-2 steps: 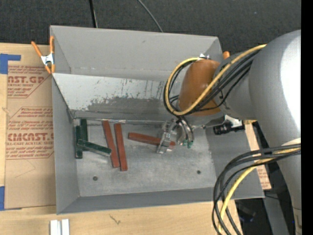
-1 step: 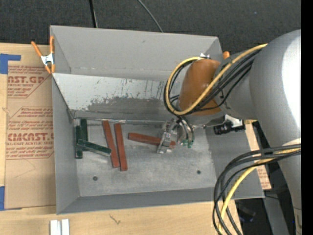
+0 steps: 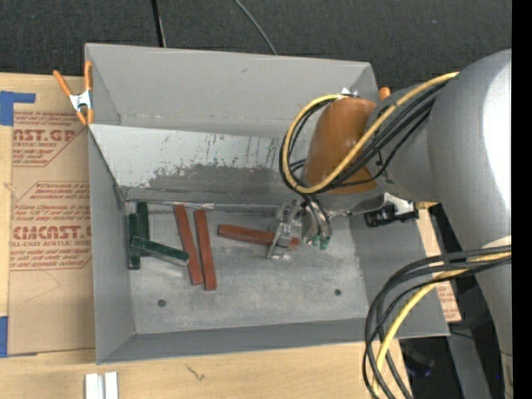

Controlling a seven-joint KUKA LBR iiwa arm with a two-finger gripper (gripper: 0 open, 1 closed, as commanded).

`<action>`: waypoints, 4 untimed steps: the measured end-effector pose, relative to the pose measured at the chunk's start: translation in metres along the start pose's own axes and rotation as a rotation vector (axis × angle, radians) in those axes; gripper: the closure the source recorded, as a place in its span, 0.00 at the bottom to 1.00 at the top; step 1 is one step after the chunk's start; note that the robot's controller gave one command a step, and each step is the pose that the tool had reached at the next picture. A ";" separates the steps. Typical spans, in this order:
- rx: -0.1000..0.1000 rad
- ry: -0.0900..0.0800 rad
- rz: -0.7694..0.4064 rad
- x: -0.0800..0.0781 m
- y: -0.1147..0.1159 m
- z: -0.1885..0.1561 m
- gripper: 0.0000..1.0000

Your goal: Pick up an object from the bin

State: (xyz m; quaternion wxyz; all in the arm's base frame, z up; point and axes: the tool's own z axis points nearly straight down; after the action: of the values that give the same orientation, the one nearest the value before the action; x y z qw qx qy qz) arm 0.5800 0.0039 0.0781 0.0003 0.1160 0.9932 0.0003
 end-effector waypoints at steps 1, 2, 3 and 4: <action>0.000 0.000 0.000 0.000 0.000 -0.004 1.00; 0.002 0.007 0.000 0.002 0.000 -0.014 1.00; 0.002 0.009 0.000 0.002 0.000 -0.036 1.00; -0.001 -0.001 -0.001 0.000 0.000 -0.057 1.00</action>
Offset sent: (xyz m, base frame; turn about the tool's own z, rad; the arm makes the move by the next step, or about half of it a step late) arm 0.0002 0.0000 0.0968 0.0000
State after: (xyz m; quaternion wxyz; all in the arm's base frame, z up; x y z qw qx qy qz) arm 0.5798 0.0044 0.1353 0.0011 0.1157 0.9933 0.0006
